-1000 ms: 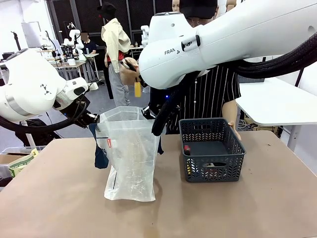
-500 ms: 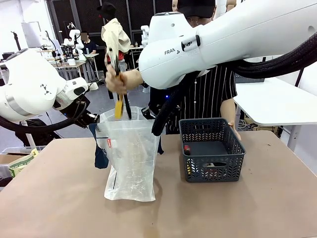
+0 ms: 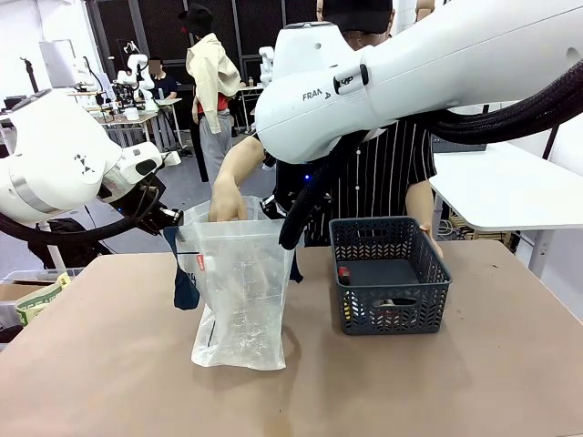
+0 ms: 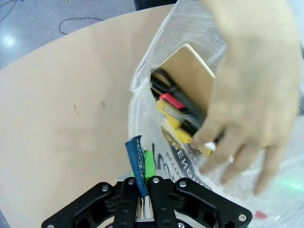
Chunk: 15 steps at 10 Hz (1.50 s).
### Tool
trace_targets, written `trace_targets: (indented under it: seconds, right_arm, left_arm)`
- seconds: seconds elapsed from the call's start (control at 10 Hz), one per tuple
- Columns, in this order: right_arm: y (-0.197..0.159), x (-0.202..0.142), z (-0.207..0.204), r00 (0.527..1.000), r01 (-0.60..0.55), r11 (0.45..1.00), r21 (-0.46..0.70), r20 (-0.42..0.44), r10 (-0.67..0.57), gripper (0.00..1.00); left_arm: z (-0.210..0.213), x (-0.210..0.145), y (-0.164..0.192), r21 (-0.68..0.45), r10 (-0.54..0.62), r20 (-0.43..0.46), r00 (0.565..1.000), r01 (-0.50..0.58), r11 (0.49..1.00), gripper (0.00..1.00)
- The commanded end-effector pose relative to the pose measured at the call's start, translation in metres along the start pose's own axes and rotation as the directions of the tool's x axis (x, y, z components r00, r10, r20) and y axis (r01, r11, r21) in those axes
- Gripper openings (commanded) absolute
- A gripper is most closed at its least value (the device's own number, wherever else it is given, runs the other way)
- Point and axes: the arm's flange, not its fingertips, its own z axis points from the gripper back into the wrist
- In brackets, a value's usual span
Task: Transfer purchased items from the store into the shopping bag.
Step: Move the Reusable shopping bag to the right side of the table.
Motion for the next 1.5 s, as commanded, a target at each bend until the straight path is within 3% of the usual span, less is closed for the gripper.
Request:
trace_targets:
  seconds: [0.0,1.4]
  right_arm:
    - [-0.0012,-0.0005,0.0021,1.0,0.002,1.0,-0.001,0.003,-0.002,0.0]
    - [-0.0012,-0.0005,0.0021,1.0,0.002,1.0,-0.001,0.003,-0.002,0.0]
  left_arm:
    - [0.0012,0.0027,0.0028,0.001,0.002,-0.006,1.0,-0.002,1.0,0.0]
    - [0.0012,0.0027,0.0028,0.001,0.002,-0.006,1.0,-0.002,1.0,0.0]
